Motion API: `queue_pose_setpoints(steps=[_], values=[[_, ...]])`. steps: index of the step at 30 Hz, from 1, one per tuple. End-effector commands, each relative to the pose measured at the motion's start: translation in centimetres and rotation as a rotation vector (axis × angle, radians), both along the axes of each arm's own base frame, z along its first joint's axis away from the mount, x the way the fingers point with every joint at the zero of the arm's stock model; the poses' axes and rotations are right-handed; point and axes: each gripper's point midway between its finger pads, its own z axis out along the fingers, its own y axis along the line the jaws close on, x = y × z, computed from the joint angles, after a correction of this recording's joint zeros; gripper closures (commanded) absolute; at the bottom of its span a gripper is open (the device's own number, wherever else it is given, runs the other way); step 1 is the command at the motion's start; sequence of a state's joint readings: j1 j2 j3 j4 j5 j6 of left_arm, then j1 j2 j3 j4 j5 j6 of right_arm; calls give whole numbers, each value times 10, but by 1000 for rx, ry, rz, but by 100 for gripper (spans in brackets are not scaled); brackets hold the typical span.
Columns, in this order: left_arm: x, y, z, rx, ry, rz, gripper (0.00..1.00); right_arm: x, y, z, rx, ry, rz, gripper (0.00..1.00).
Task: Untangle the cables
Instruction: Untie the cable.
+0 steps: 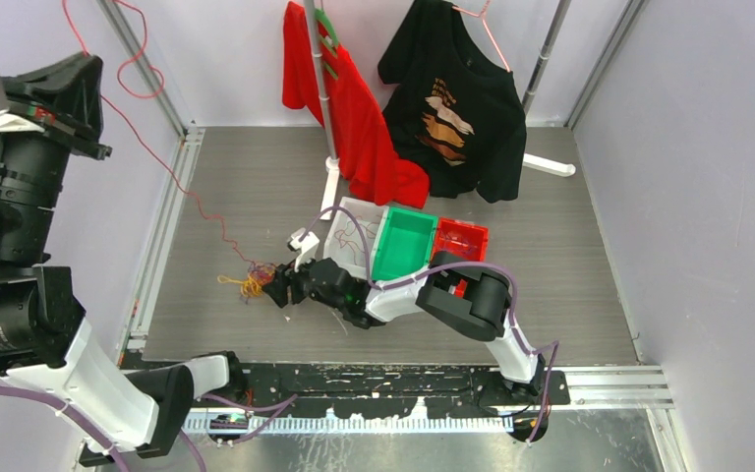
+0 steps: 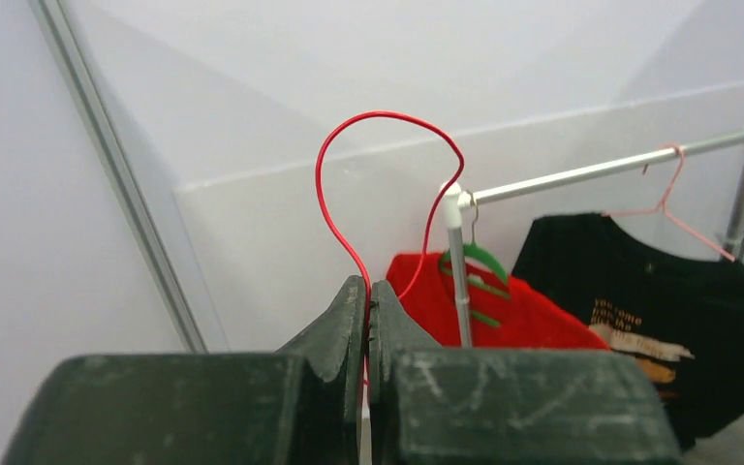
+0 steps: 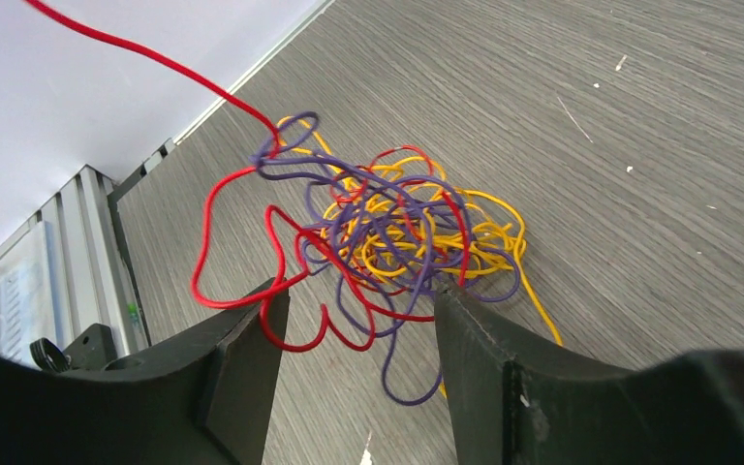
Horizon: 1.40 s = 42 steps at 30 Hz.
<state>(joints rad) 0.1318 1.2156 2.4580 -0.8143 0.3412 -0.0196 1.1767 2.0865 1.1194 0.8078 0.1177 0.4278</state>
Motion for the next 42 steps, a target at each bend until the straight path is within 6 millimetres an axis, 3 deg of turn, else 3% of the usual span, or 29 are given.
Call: queue_pose_setpoints(steps=[1,7,14,21,27,30,33,36,42], values=[[-24,-2,56,-29,-220,-9,100,6,2,40,99,-40,-21,38],[-49,15,102,-98,-458,62,100,4,2,39,95,-35,-15,37],[-64,18,128,-103,-582,81,100,3,-5,46,84,-59,-13,40],[-47,12,115,-64,-521,55,100,-6,-7,114,142,-195,55,30],[-43,11,118,-50,-528,48,100,-29,11,159,206,-249,183,28],[-15,11,114,-45,-492,30,100,-49,25,178,230,-283,286,27],[-2,7,110,-41,-462,2,100,-65,34,185,244,-316,370,26],[9,7,108,-47,-442,-7,100,-69,42,184,236,-318,405,25],[17,3,102,-53,-404,-41,100,-48,64,177,201,-352,362,29]])
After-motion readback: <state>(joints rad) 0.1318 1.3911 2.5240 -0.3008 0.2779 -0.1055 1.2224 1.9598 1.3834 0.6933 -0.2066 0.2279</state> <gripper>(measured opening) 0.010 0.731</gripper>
